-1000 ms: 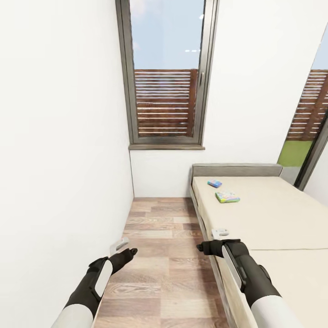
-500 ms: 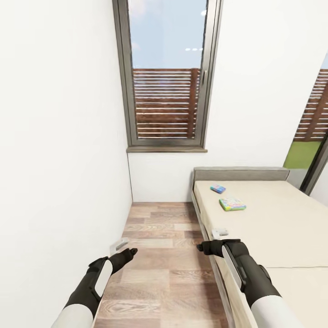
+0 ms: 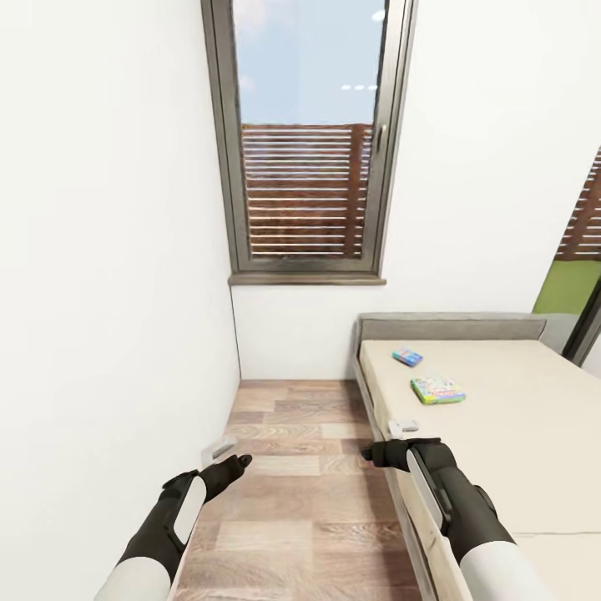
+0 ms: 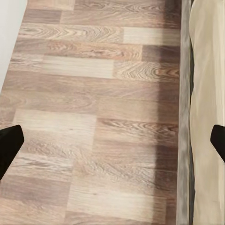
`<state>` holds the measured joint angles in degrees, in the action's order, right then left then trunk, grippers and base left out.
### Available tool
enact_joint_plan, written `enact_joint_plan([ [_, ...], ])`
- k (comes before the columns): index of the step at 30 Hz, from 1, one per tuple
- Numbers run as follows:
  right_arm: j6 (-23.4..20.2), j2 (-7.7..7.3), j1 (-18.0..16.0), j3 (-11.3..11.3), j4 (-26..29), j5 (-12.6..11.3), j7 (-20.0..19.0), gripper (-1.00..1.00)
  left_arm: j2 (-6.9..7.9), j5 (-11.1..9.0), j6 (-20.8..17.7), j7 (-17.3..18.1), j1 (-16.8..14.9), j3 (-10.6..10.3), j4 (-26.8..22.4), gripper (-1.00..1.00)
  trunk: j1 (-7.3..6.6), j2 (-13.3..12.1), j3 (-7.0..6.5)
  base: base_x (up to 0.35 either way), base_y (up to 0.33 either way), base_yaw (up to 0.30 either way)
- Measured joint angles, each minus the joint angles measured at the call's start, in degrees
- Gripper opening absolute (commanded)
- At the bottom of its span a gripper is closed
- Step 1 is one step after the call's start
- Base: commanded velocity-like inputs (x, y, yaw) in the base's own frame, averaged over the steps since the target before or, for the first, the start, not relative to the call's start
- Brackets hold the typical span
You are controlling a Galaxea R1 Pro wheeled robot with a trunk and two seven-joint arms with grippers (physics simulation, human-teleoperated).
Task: Put all the toys in the child's room - the three board games (two on the bed and one on the table), the two jigsaw puzzles on the table, and the tennis ball on the table - inside the toy box on the table in the child's room.
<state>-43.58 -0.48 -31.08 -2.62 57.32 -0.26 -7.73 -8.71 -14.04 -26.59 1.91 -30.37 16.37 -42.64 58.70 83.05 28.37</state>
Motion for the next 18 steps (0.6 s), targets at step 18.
enact_joint_plan([
  [18,-0.3,-0.06,0.0,0.0,0.3,0.0,-0.1,1.00,-0.03,0.0,0.0,-0.1,0.0,0.0,0.1,1.00,0.03,0.0,0.00,0.094,0.017,0.000],
])
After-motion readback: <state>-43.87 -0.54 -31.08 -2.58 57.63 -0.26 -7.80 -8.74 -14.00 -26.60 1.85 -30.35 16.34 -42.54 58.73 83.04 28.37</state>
